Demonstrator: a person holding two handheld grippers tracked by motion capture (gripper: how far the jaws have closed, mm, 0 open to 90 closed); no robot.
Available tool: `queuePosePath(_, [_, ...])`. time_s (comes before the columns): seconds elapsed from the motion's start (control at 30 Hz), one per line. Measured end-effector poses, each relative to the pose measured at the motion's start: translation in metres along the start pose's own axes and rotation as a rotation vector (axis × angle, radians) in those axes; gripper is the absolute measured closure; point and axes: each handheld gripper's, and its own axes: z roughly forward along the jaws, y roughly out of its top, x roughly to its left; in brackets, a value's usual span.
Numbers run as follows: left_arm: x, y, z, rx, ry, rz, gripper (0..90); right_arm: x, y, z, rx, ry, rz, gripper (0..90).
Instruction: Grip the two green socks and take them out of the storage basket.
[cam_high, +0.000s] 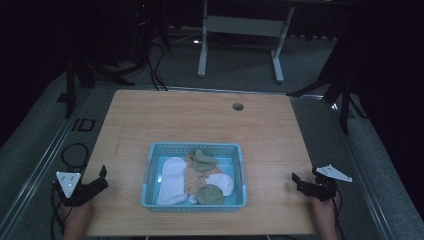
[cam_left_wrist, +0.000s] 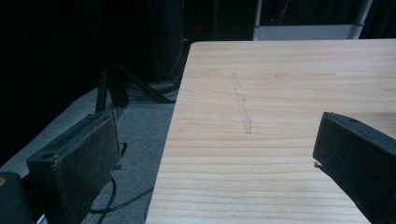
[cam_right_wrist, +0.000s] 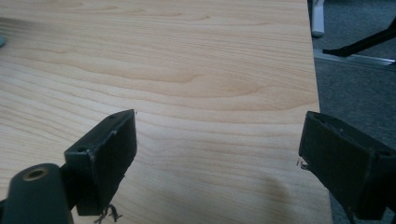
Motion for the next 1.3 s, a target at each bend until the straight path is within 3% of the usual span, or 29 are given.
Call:
queuePosePath(0.1, [0.001,0.000,0.000,0.006,-0.006,-0.005,0.4,0.000,0.000,0.001,0.009,-0.005,0.006,11.2])
queuePosePath(0.17, [0.001,0.000,0.000,0.007,-0.012,-0.004,0.4,-0.001,0.000,0.001,0.008,-0.037,0.028,11.4])
queuePosePath(0.3, [0.001,0.000,0.001,0.011,-0.020,-0.003,0.4,-0.003,0.000,0.001,0.010,-0.033,0.045,11.4])
queuePosePath(0.37, [0.001,0.000,0.001,0.013,-0.023,-0.004,0.4,-0.004,0.000,0.001,0.018,-0.020,0.053,12.8])
queuePosePath(0.4, [0.001,0.000,0.001,0.013,-0.022,-0.005,0.4,-0.005,0.000,0.001,0.019,0.015,0.052,13.2])
queuePosePath(0.47, [0.001,0.000,0.001,0.013,-0.023,-0.001,0.4,-0.004,0.000,0.001,0.018,0.021,0.049,13.2])
queuePosePath(0.73, [0.000,0.000,0.001,0.010,-0.020,0.001,0.4,0.003,0.000,0.002,0.050,0.107,-0.016,13.2])
queuePosePath(0.9, [0.000,0.000,0.001,0.012,-0.021,0.005,0.4,-0.003,0.001,0.003,0.070,0.226,-0.024,12.9])
queuePosePath(0.93, [0.000,0.000,0.001,0.014,-0.022,0.005,0.4,-0.003,0.001,0.004,0.076,0.262,-0.046,13.0])
queuePosePath(0.97, [0.000,0.000,0.001,0.014,-0.022,0.005,0.4,-0.003,0.001,0.004,0.076,0.262,-0.046,13.0])
queuePosePath(1.0, [0.000,0.000,0.001,0.014,-0.022,0.004,0.4,-0.001,0.001,0.004,0.084,0.288,-0.099,14.5])
queuePosePath(1.13, [0.001,0.000,0.001,0.017,-0.023,0.000,0.4,0.002,0.002,0.003,0.069,0.325,-0.163,14.9])
queuePosePath(1.17, [0.001,0.000,0.001,0.017,-0.024,0.000,0.4,0.004,0.004,0.003,0.069,0.390,-0.203,15.9])
queuePosePath(1.2, [0.001,0.000,0.001,0.016,-0.024,0.000,0.4,0.004,0.004,0.003,0.069,0.390,-0.203,15.9])
queuePosePath(1.23, [0.000,0.000,0.001,0.017,-0.023,0.002,0.4,0.005,0.005,0.003,0.068,0.410,-0.214,15.9])
queuePosePath(1.27, [0.000,0.000,0.001,0.015,-0.022,0.003,0.4,0.006,0.006,0.004,0.094,0.460,-0.221,16.4])
queuePosePath(1.3, [0.000,0.000,0.001,0.015,-0.022,0.004,0.4,0.006,0.006,0.004,0.094,0.460,-0.221,16.4])
